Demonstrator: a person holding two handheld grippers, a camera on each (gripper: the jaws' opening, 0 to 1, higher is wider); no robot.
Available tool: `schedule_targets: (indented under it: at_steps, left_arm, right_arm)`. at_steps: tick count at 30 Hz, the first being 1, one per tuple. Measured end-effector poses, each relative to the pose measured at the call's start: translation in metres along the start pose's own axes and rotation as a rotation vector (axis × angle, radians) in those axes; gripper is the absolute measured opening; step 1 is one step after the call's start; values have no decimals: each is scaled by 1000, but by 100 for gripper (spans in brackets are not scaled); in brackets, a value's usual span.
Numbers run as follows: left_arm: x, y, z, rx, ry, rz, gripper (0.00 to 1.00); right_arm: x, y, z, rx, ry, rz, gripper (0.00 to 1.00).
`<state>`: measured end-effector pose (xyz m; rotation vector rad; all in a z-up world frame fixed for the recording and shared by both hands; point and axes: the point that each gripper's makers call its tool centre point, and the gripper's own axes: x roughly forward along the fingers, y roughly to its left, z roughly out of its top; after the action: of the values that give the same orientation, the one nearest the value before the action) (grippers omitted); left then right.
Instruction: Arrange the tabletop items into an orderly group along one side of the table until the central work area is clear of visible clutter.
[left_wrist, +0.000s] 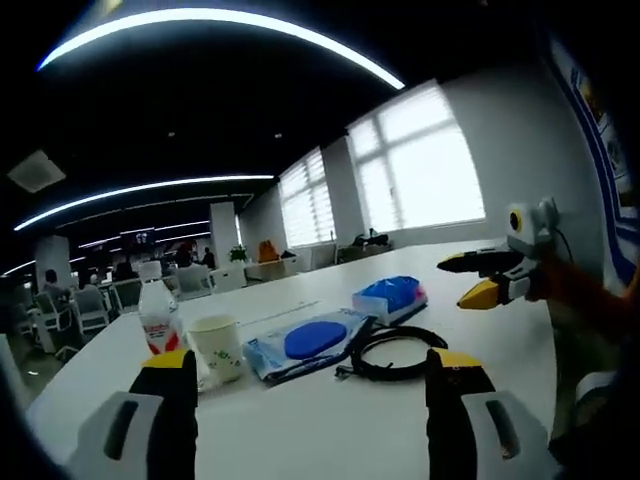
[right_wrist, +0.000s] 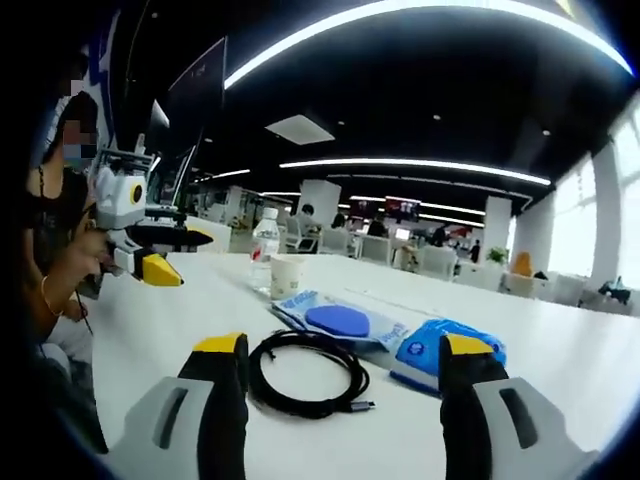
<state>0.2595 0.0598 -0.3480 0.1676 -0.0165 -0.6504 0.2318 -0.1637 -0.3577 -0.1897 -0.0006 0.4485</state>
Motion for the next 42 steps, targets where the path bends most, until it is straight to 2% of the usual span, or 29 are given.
schedule_targets:
  at_steps: [6,8,9,16,21,24,42]
  left_arm:
    - [-10,3,3,-2,-20,17,95]
    - [-15,7,2,9,-4,32,94]
    - [-19,8,-2,28,28,35,93]
    - [-39,21,8,-13,-39,78,95]
    - [-48,30,8,-18,-36,111,95]
    - [-53,33,11,-24,-55,123,95]
    - [-62,34,11,-23,-60,133,95]
  right_arm:
    - [-15,-4,8,7,-33,-17,77]
    - [-20,-5,13,13,-43,-20,78]
    - [-22,-6,14,14,-49,-23,78]
    - [-39,-14,13,21,-54,-52,78]
    - [-45,-20,11,22,-55,-74,78]
    - [-51,-24,10,36,-53,-89,78]
    - [-65,-21,13,47,-59,-98,76]
